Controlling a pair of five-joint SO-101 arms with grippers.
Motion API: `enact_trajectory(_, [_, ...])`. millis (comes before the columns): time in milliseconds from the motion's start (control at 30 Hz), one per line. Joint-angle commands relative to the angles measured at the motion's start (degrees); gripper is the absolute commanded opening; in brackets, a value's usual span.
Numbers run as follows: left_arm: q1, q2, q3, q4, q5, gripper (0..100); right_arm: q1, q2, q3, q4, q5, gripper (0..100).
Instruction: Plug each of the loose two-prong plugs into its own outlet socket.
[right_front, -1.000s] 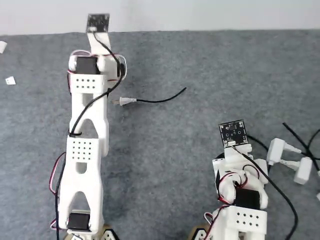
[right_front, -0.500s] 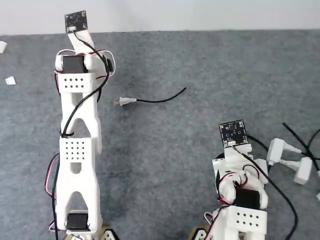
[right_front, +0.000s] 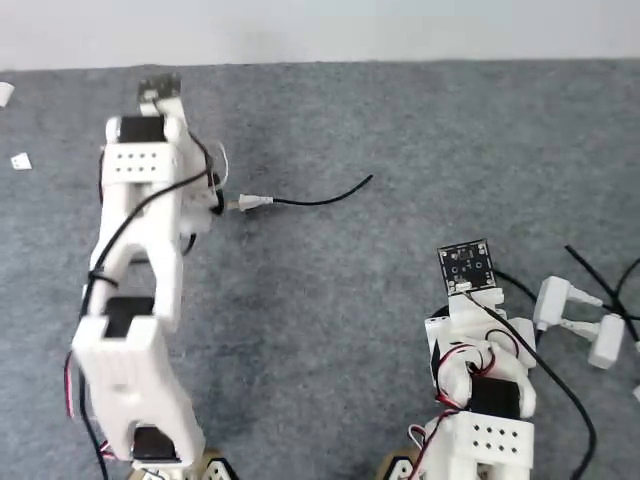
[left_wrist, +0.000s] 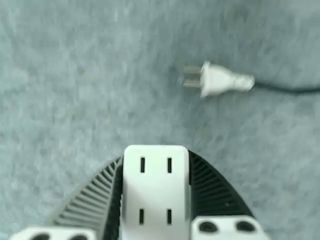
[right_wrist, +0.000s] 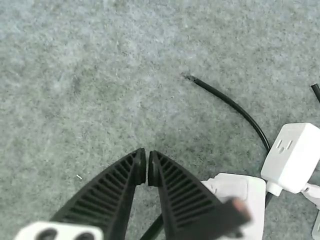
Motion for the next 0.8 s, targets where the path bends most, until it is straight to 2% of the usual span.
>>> enact_trajectory(0, [0.2, -15.9, 29.4, -16.2, -0.1, 1, -0.3, -0.8, -0.4, -0.7, 0.7, 1.9])
enact_trajectory(233, [2.8, -35.9, 66.2, -41.9, -0.8, 1, -0.3, -0.8, -0.4, -0.7, 0.7, 1.9])
enact_trajectory(300, [4.7, -40.3, 73.2, -46.2, -4.4, 2, -0.3, -0.8, -0.4, -0.7, 0.7, 1.9])
enact_trajectory(367, [6.3, -43.0, 77.1, -47.5, -7.9, 2, -0.3, -0.8, -0.4, -0.7, 0.7, 1.9])
enact_trajectory(433, [6.5, -43.3, 77.8, -46.9, -7.6, 5, -0.3, -0.8, -0.4, -0.7, 0.7, 1.9])
enact_trajectory(633, [6.3, -42.9, 78.5, -45.9, -6.0, 29, -0.3, -0.8, -0.4, -0.7, 0.7, 1.9])
enact_trajectory(767, [6.3, -44.6, 78.8, -46.0, -5.9, 31, -0.3, -0.8, -0.4, -0.7, 0.7, 1.9])
